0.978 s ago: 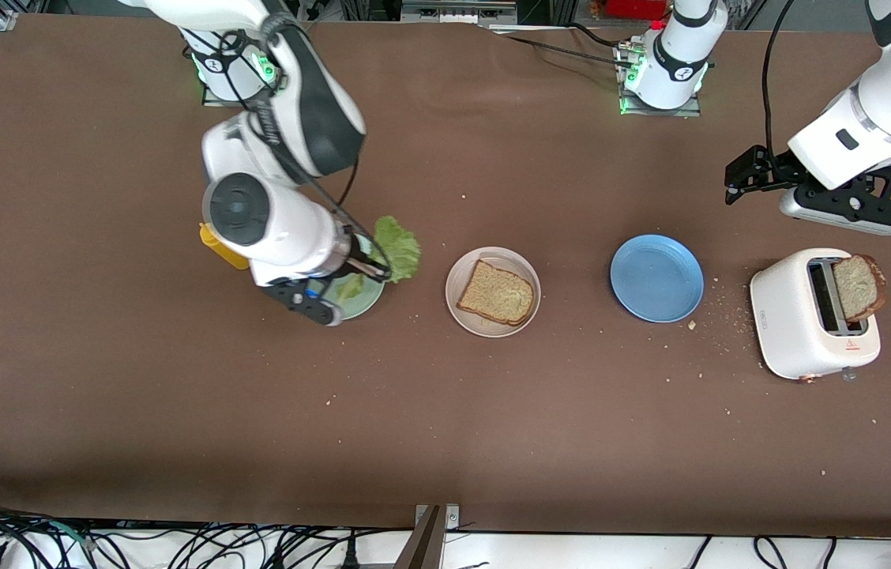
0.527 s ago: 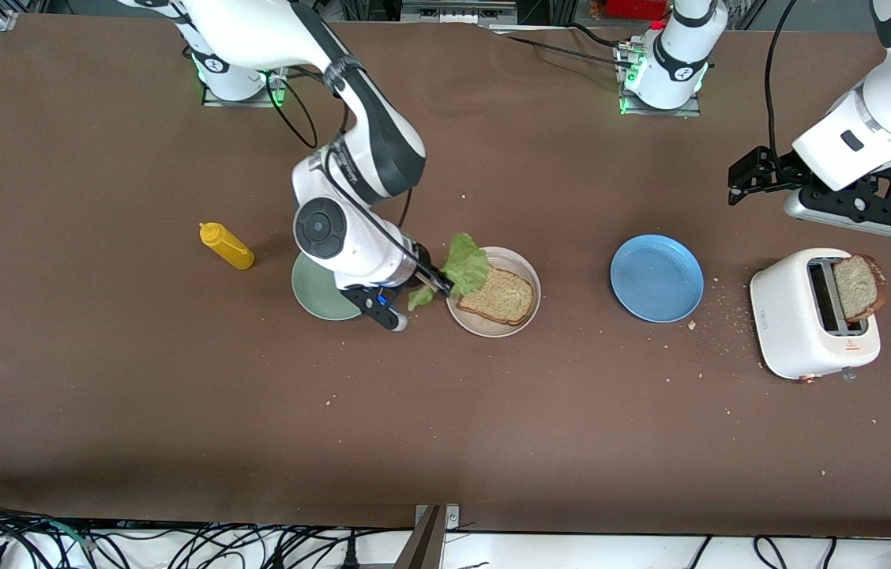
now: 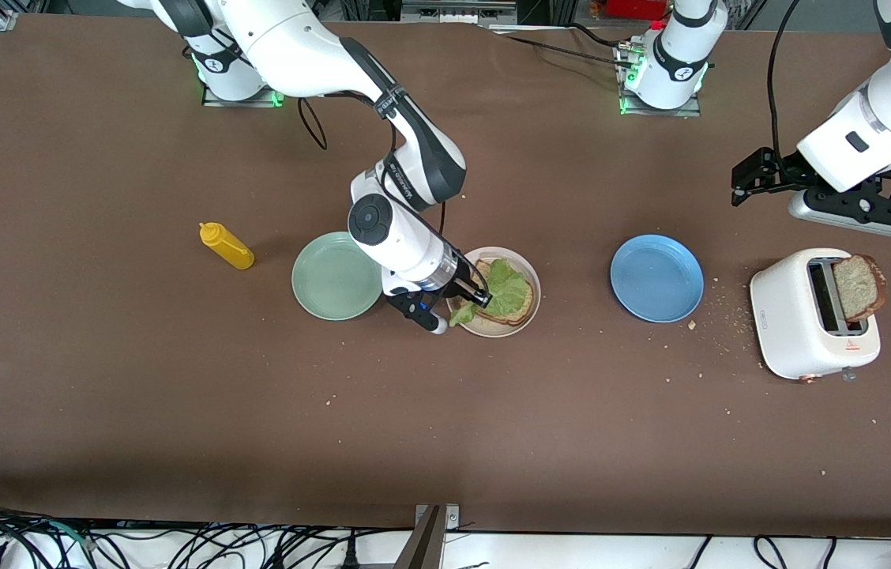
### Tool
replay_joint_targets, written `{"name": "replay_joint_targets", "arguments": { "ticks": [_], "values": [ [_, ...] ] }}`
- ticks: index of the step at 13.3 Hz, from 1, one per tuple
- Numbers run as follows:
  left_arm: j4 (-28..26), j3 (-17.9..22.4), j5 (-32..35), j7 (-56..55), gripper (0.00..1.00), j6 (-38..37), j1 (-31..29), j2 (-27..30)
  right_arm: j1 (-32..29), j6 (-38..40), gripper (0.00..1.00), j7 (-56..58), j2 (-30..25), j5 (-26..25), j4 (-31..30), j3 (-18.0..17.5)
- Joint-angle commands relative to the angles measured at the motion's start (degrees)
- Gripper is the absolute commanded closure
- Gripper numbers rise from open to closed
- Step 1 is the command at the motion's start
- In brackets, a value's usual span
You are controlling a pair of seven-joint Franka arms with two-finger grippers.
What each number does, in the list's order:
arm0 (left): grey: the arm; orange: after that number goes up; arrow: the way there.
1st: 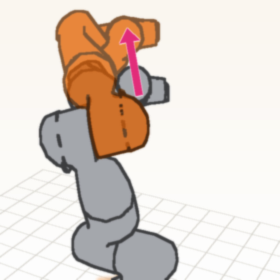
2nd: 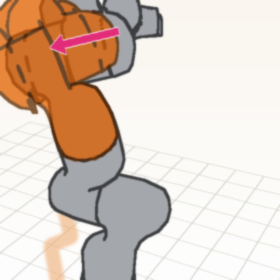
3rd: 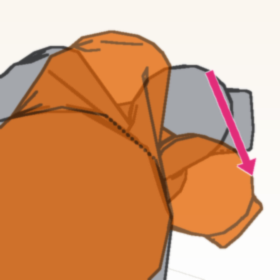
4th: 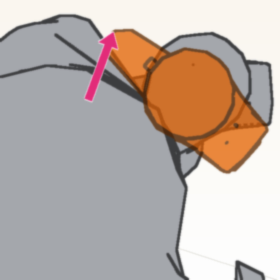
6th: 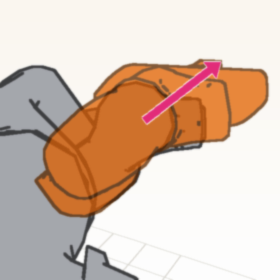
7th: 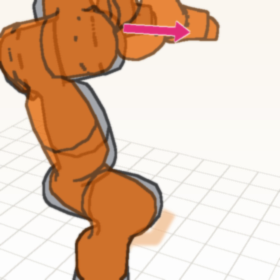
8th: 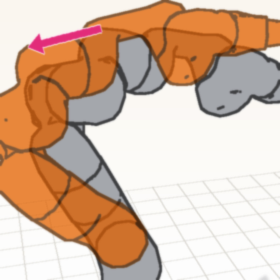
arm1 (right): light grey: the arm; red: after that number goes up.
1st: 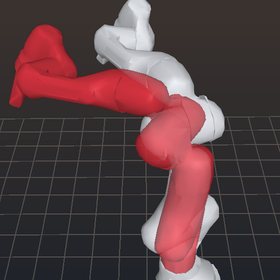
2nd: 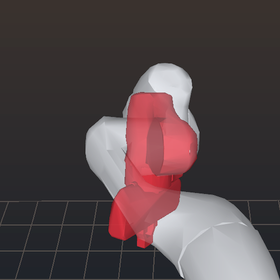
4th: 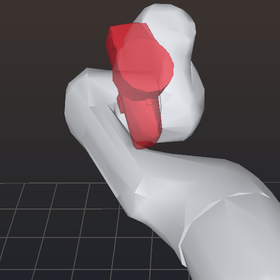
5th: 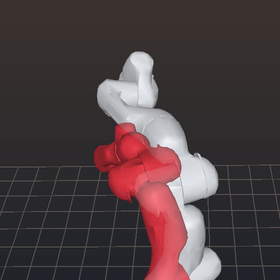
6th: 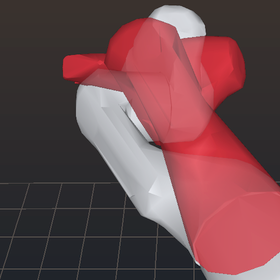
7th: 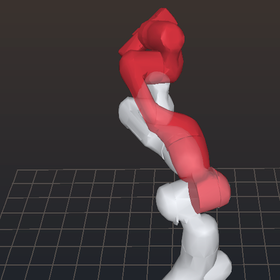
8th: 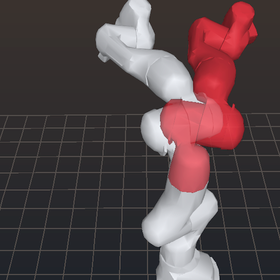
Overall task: Make sandwich in beige plate with both arms
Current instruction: 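Lower the lettuce leaf onto the bread slice and open the right gripper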
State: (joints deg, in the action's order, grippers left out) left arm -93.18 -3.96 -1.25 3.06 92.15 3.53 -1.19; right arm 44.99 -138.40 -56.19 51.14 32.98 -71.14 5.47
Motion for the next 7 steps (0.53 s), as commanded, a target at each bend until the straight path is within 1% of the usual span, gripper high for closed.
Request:
{"name": "replay_joint_targets", "arguments": {
  "ticks": [1,3,6,7],
  "values": [
    [1.07,0.0,-0.86,0.46,0.0,-0.91,-0.27,-0.31,0.36,-1.6,1.0,0.38,3.08,-0.28,2.23,-0.11],
    [1.07,0.0,-0.86,0.46,0.0,-0.91,-0.27,-0.31,1.06,-3.79,1.0,-0.49,5.1,-0.2,4.07,-0.11],
    [1.07,0.0,-0.86,0.46,0.0,-0.91,-0.27,-0.31,1.68,-4.24,1.0,-0.85,5.29,0.42,3.73,-0.2],
    [0.98,0.0,-0.86,0.46,0.0,-0.91,-0.27,-0.31,1.68,-4.16,0.85,-1.2,5.29,0.42,3.73,-0.2]
  ]
}}
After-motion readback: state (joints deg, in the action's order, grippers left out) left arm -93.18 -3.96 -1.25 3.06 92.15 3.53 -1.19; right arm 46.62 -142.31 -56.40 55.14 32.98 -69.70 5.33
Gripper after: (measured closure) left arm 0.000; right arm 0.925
